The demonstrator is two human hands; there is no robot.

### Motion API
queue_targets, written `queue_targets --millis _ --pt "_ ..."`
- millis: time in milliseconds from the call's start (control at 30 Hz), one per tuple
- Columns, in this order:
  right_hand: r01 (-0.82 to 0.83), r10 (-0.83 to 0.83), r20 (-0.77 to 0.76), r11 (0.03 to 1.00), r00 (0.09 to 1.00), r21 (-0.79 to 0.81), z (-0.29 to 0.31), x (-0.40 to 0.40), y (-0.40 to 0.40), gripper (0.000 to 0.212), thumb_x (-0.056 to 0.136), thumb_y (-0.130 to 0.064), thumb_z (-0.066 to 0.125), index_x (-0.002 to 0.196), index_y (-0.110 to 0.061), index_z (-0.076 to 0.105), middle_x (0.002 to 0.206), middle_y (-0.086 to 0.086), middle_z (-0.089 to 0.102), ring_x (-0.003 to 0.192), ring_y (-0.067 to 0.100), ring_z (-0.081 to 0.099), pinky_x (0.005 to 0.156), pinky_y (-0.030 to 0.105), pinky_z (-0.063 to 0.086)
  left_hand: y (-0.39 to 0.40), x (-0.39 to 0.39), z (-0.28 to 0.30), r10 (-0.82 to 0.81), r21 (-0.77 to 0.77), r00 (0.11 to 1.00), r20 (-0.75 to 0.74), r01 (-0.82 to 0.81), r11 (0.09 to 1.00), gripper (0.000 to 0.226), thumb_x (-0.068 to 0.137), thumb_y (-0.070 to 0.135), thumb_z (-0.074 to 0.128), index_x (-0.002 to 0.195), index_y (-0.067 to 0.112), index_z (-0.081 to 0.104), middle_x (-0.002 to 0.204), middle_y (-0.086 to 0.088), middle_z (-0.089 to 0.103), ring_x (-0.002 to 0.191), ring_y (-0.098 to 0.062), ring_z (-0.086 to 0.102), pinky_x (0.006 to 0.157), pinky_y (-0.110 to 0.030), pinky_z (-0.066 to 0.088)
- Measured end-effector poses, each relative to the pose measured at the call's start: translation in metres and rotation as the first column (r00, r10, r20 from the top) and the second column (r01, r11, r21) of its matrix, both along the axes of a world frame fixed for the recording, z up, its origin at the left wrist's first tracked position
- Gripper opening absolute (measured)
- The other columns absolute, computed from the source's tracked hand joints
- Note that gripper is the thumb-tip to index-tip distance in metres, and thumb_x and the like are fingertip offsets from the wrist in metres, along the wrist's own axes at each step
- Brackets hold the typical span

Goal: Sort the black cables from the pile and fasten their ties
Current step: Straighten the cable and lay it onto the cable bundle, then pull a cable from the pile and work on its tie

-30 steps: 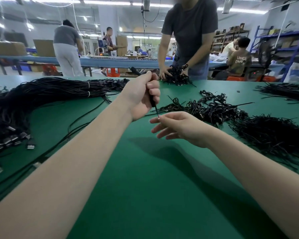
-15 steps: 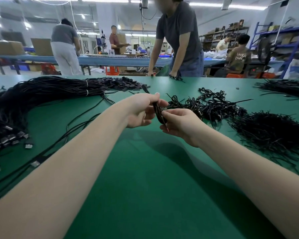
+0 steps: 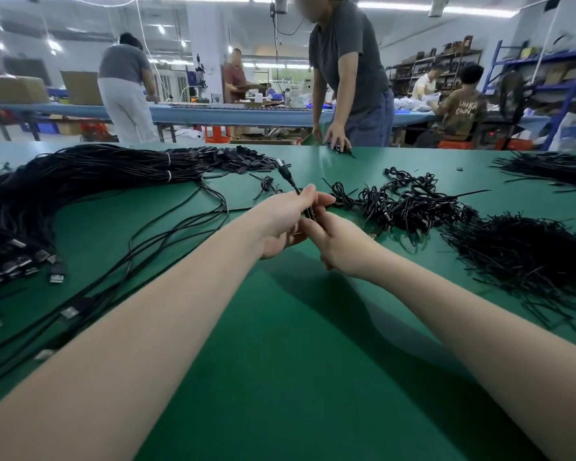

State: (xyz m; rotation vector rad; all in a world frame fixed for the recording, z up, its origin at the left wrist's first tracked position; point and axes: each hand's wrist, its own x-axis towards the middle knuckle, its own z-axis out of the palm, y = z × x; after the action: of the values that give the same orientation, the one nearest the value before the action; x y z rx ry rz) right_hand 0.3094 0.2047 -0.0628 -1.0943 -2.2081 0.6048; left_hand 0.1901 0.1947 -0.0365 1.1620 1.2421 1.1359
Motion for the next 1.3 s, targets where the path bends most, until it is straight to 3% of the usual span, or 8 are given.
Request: queue_targets --millis 200,300,433,833,933,1033,1167,1300 --pt "0.231 -0.231 0.140 0.973 0.963 0.020 -0.004 0.008 0.015 0.027 0.104 -0.017 0.025 0.095 -0.006 0.049 0.075 0.009 0.045 0.080 0.026 0.046 0.068 0.029 0.030 0.003 0.010 -0.012 0.133 0.193 0.928 -0.347 -0.068 0.979 0.032 0.102 0.038 0.041 0.101 0.020 0.067 0.101 -0.003 0.063 0.080 -0.015 0.056 0.077 -0.030 0.048" --pt "0.180 -0.176 0.038 0.969 0.984 -0.166 -0.001 0.014 0.017 0.036 0.104 -0.026 0.027 0.073 -0.014 0.040 0.069 0.004 0.042 0.067 0.021 0.039 0.070 0.031 0.032 0.002 -0.003 -0.024 0.608 0.687 0.380 -0.697 0.111 0.718 0.026 0.099 0.023 0.043 0.119 0.017 0.058 0.122 -0.006 0.057 0.109 -0.023 0.053 0.087 -0.034 0.040" --pt "-0.044 0.093 0.103 0.913 0.990 -0.406 0.008 0.026 0.010 0.033 0.105 -0.029 0.027 0.076 -0.017 0.037 0.066 -0.004 0.033 0.054 0.010 0.028 0.051 0.024 0.026 0.002 -0.011 -0.036 0.602 0.478 -0.028 -0.798 0.579 0.660 0.048 0.096 0.017 0.025 0.140 0.030 0.039 0.145 0.009 0.044 0.137 -0.014 0.035 0.106 -0.032 0.020" --pt "-0.141 0.244 0.073 0.752 0.967 -0.644 0.045 0.083 0.001 0.036 0.100 -0.043 0.033 0.077 -0.017 0.039 0.063 -0.007 0.029 0.053 0.010 0.022 0.052 0.023 0.020 -0.020 0.013 -0.018 0.521 0.362 -0.073 -0.851 0.636 0.681 0.040 0.104 0.037 0.027 0.127 0.009 0.044 0.116 -0.010 0.052 0.089 -0.032 0.060 0.076 -0.041 0.047" --pt "-0.140 0.196 0.501 0.979 0.843 -0.149 0.047 0.081 -0.013 0.035 0.103 -0.040 0.027 0.077 -0.019 0.036 0.067 -0.006 0.041 0.052 0.011 0.034 0.051 0.022 0.031 -0.031 0.016 -0.015 0.465 0.357 -0.022 -0.885 0.609 0.709 0.030 0.103 0.036 0.027 0.110 0.013 0.045 0.105 -0.006 0.053 0.087 -0.029 0.058 0.070 -0.039 0.044" --pt "-0.482 -0.242 0.823 0.712 0.513 0.510 0.042 0.088 -0.017 0.032 0.103 -0.039 0.020 0.081 -0.021 0.033 0.074 -0.006 0.049 0.059 0.016 0.051 0.061 0.029 0.036 -0.038 0.019 -0.013 0.326 0.271 0.015 -0.945 0.593 0.759 0.022 0.103 0.037 0.029 0.092 0.019 0.034 0.083 0.004 0.041 0.076 -0.025 0.051 0.064 -0.035 0.035" --pt "-0.540 -0.377 0.760 0.540 0.530 0.645 0.037 0.095 -0.015 0.034 0.100 -0.034 0.026 0.094 -0.015 0.054 0.084 0.000 0.059 0.071 0.023 0.060 0.063 0.034 0.040 -0.038 0.024 -0.014 0.483 0.360 -0.066 -0.873 0.580 0.731 0.024 0.103 0.039 0.025 0.088 0.021 0.028 0.080 0.005 0.040 0.065 -0.023 0.043 0.057 -0.033 0.028" --pt "-0.041 -0.547 0.714 0.781 0.437 0.623 0.055 0.133 0.006 0.035 0.096 -0.047 0.045 0.118 -0.020 0.051 0.105 0.000 0.060 0.093 0.021 0.062 0.075 0.035 0.051 -0.032 0.002 -0.039 0.475 0.441 0.010 -0.880 0.388 0.809 0.028 0.104 0.038 0.025 0.085 0.019 0.030 0.088 -0.002 0.059 0.076 -0.031 0.059 0.061 -0.033 0.029"
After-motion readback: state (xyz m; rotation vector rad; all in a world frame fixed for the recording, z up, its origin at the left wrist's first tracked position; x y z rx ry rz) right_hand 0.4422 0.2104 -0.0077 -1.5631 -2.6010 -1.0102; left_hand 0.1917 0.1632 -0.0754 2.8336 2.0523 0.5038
